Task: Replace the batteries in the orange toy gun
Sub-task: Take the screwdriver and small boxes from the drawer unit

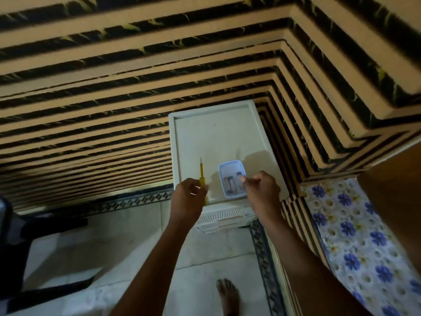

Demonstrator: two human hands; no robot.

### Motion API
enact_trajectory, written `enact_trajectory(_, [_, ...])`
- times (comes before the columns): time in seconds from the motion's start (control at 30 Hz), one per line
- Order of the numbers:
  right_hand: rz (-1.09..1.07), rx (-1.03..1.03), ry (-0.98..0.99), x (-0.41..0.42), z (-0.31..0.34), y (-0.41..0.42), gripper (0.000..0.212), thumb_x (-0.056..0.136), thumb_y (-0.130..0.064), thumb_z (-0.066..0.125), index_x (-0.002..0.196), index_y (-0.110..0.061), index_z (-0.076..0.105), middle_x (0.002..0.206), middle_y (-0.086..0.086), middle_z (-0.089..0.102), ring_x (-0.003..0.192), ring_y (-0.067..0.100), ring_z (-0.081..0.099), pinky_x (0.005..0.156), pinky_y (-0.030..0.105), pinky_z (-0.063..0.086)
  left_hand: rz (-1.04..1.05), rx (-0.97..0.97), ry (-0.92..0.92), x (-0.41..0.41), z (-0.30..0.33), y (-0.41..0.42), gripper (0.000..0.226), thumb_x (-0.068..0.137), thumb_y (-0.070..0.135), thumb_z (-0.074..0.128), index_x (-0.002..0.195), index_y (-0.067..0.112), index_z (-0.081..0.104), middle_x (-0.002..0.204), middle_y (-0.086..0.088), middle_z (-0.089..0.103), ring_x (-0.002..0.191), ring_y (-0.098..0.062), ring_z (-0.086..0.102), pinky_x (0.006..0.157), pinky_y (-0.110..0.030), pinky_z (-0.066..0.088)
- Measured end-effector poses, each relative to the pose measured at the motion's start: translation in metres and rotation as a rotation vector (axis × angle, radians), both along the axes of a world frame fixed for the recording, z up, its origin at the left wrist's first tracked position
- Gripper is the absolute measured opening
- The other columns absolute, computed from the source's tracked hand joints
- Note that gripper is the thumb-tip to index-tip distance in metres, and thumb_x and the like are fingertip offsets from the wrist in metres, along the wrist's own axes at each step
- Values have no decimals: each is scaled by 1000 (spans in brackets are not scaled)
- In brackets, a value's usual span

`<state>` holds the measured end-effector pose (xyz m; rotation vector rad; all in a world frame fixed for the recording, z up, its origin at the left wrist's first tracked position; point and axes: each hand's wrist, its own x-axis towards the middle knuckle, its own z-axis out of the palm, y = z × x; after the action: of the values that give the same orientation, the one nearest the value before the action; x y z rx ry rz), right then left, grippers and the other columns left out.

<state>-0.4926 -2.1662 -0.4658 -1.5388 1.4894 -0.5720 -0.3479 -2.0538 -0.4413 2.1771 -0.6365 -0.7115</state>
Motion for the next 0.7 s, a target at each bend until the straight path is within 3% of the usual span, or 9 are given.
enact_trajectory(0.1, [70, -20, -102, 0, 30, 33, 28, 89, -23, 77, 74, -9, 59, 66, -2, 61, 61, 9, 59, 56, 22, 43, 62, -86, 64, -6, 24, 39, 9, 93, 22, 73, 97, 14, 72, 84, 2, 72, 73, -15, 72, 68, -37, 61])
enact_trajectory(0.17, [123, -30, -165, 2, 53, 61, 30, 89, -21, 79, 70, -11, 57, 62, -6, 59, 55, -1, 54, 53, 12, 39, 106, -128, 73, -11, 41, 73, 4, 94, 19, 71, 95, 15, 71, 78, 3, 72, 67, -8, 70, 65, -34, 60])
enact_trajectory(0.27, [213, -3, -249, 7, 80, 107, 31, 88, -20, 79, 69, -9, 57, 60, -7, 60, 55, -2, 55, 53, 11, 39, 227, -172, 71, -19, 67, 131, 7, 94, 14, 71, 88, 16, 69, 68, 5, 71, 58, -7, 68, 60, -33, 58])
enact_trajectory(0.43, [354, 47, -292, 18, 110, 194, 29, 89, -25, 79, 73, -8, 62, 64, -3, 66, 59, 0, 59, 55, 15, 43, 465, -211, 71, -33, 96, 239, 6, 93, 16, 73, 87, 17, 72, 69, 1, 72, 61, -15, 71, 63, -42, 61])
enact_trajectory(0.57, [516, 49, -342, 29, 129, 279, 26, 90, -23, 78, 74, -7, 63, 69, -2, 67, 62, -1, 62, 54, 9, 44, 625, -250, 56, -48, 109, 331, 6, 93, 14, 73, 88, 11, 72, 60, 4, 68, 53, -9, 65, 57, -31, 55])
enact_trajectory(0.63, [595, 59, -354, 34, 133, 318, 25, 90, -22, 78, 76, -7, 64, 75, 0, 69, 69, 0, 67, 56, 13, 50, 687, -279, 39, -56, 114, 372, 6, 93, 13, 73, 87, 12, 72, 61, 3, 68, 54, -11, 65, 57, -32, 55])
enact_trajectory(0.7, [682, 64, -350, 36, 136, 365, 25, 89, -25, 78, 76, -9, 65, 78, 1, 72, 76, 9, 71, 62, 27, 60, 760, -301, -7, -69, 120, 424, 8, 92, 14, 74, 84, 15, 71, 64, 0, 70, 56, -13, 67, 56, -33, 56])
